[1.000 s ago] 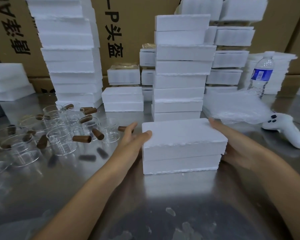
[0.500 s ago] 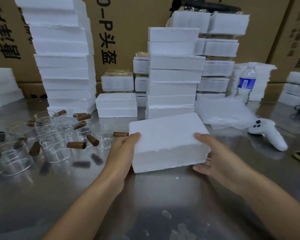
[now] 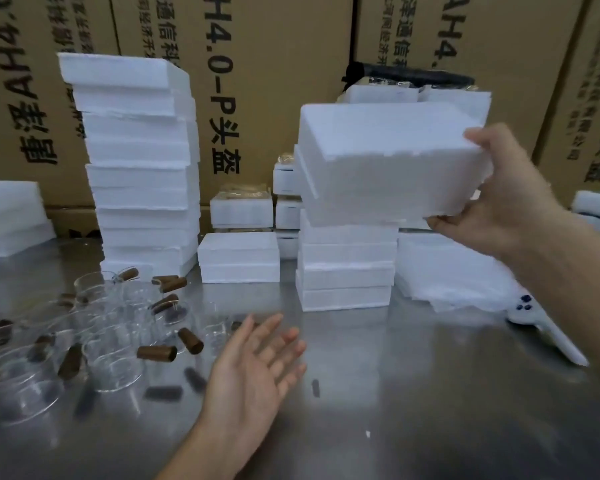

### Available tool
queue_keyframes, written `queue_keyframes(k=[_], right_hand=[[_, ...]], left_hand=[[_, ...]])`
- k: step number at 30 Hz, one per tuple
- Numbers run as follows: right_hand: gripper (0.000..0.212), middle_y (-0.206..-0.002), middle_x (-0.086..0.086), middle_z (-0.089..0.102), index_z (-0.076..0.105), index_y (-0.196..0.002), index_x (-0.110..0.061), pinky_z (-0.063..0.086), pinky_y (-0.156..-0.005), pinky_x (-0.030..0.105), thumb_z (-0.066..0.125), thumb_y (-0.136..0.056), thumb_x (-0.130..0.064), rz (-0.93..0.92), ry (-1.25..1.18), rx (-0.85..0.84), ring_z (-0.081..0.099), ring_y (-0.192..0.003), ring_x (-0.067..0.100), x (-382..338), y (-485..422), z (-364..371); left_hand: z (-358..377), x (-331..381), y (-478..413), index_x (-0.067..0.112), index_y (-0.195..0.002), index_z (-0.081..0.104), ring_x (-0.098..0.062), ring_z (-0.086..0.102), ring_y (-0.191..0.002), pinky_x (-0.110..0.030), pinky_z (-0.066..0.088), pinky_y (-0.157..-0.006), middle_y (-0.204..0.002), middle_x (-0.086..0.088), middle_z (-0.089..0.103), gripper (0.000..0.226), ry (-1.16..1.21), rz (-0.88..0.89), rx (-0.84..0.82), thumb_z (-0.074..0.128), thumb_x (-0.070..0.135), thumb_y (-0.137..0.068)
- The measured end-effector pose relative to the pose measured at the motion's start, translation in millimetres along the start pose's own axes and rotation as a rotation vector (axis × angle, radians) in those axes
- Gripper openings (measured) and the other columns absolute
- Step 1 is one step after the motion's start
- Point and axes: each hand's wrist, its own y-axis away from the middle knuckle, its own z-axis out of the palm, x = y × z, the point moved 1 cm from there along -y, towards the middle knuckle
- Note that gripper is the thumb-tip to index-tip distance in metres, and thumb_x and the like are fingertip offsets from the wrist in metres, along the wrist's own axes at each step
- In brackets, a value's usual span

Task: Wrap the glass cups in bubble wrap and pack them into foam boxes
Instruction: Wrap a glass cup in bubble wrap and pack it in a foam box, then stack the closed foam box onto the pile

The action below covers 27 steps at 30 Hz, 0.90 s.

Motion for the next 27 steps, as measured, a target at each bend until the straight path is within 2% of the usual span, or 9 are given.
queue_keyframes(k=[5,9,12,20,22,24,27], right_hand=[[0.028,-0.097,0.002,0.052,0.053,-0.089,-0.022,0.051,-0.080,0.041,0.064,-0.073,-0.042,0.017,0.023,0.077,0.057,-0.092,0.023,-38.0,-52.3,42.5],[0.031,-0.095,0.004,0.045,0.045,-0.083,-0.020,0.050,-0.079,0.047,0.064,-0.075,-0.043,0.053,0.127,0.154,0.050,-0.086,0.027,-44.3,-85.1,58.0],[0.031,-0.091,0.005,0.043,0.043,-0.080,-0.019,0.049,-0.077,0.048,0.064,-0.076,-0.042,0.077,0.194,0.180,0.047,-0.081,0.027,-44.2,-103.3,59.1],[0.033,-0.095,0.006,0.048,0.046,-0.083,-0.020,0.050,-0.069,0.048,0.068,-0.075,-0.042,0.125,0.341,0.201,0.050,-0.086,0.028,-38.8,-128.7,62.3],[0.033,-0.096,0.005,0.049,0.046,-0.084,-0.019,0.050,-0.069,0.048,0.068,-0.076,-0.042,0.130,0.354,0.199,0.051,-0.086,0.028,-38.6,-132.3,67.1],[0.034,-0.091,0.005,0.048,0.043,-0.080,-0.018,0.049,-0.071,0.048,0.068,-0.077,-0.041,0.123,0.359,0.210,0.049,-0.080,0.027,-38.9,-135.7,71.0],[0.036,-0.086,0.005,0.042,0.040,-0.078,-0.016,0.049,-0.073,0.047,0.067,-0.080,-0.041,0.119,0.376,0.238,0.043,-0.073,0.027,-37.2,-141.3,73.1]], left_hand=[[-3.4,-1.9,-10.3,0.012,-0.097,0.066,-0.027,0.062,-0.071,-0.037,0.041,-0.069,-0.071,-0.011,0.067,0.042,-0.123,-0.040,0.062,0.051,0.040,-0.070],[-2.4,-0.4,-17.3,0.009,-0.097,0.062,-0.029,0.056,-0.067,-0.035,0.037,-0.064,-0.064,-0.013,0.063,0.033,-0.233,-0.059,0.070,0.039,0.031,-0.091],[-1.6,-1.6,-21.1,0.004,-0.096,0.060,-0.029,0.058,-0.054,-0.033,0.037,-0.060,-0.060,-0.016,0.061,0.039,-0.275,-0.083,0.046,0.031,0.031,-0.097],[-5.3,-5.3,-33.0,-0.003,-0.094,0.058,-0.033,0.058,-0.047,-0.034,0.041,-0.054,-0.060,-0.024,0.058,0.057,-0.237,-0.132,-0.012,0.022,0.041,-0.097],[-4.9,-5.2,-34.7,-0.005,-0.093,0.058,-0.035,0.058,-0.045,-0.035,0.039,-0.057,-0.059,-0.026,0.057,0.058,-0.224,-0.136,-0.013,0.023,0.041,-0.096],[-4.3,-5.0,-36.5,-0.005,-0.094,0.057,-0.036,0.059,-0.044,-0.034,0.037,-0.060,-0.059,-0.026,0.057,0.057,-0.227,-0.143,-0.016,0.024,0.041,-0.095],[-4.6,-5.9,-37.7,-0.005,-0.096,0.058,-0.036,0.059,-0.046,-0.034,0.043,-0.051,-0.061,-0.026,0.057,0.056,-0.251,-0.157,-0.036,0.029,0.043,-0.089]])
